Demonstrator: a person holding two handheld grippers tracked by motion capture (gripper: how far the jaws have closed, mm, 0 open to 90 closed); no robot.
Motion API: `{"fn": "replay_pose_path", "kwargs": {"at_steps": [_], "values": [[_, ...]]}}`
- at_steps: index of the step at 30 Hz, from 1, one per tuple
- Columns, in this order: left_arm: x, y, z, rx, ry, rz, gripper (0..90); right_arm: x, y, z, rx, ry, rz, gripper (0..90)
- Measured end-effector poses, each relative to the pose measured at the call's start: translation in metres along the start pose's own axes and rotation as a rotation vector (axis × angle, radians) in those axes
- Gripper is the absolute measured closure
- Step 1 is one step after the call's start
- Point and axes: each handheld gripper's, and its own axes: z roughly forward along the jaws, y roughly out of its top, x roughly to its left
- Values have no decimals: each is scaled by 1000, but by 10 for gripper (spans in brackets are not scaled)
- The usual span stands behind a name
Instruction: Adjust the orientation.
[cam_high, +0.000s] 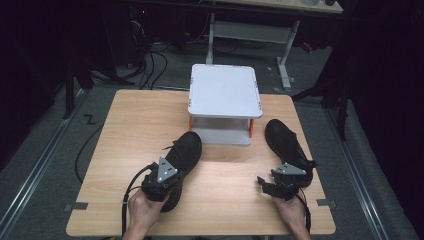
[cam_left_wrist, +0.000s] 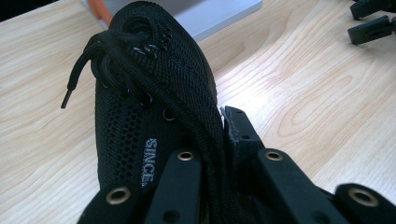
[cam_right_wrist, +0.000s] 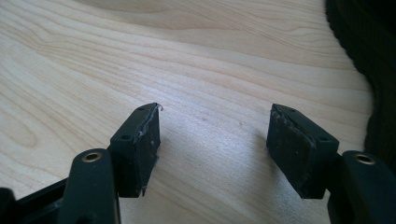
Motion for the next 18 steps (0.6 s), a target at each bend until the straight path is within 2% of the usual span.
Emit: {"fn": "replay_pose_path", "kwargs": {"at_steps": [6, 10, 15, 18], "values": [[-8, 1, 19, 8, -17, 3, 843, -2, 0, 0, 1, 4, -3, 347], [-9, 2, 34, 10, -23, -9, 843, -1, 0, 0, -6, 2, -5, 421], [-10, 5, 52, 8, -23, -15, 843, 0, 2, 0, -16, -15, -37, 468], [-13, 7, 63, 4, -22, -6, 842, 0, 6, -4, -47, -5, -30, 493]]}}
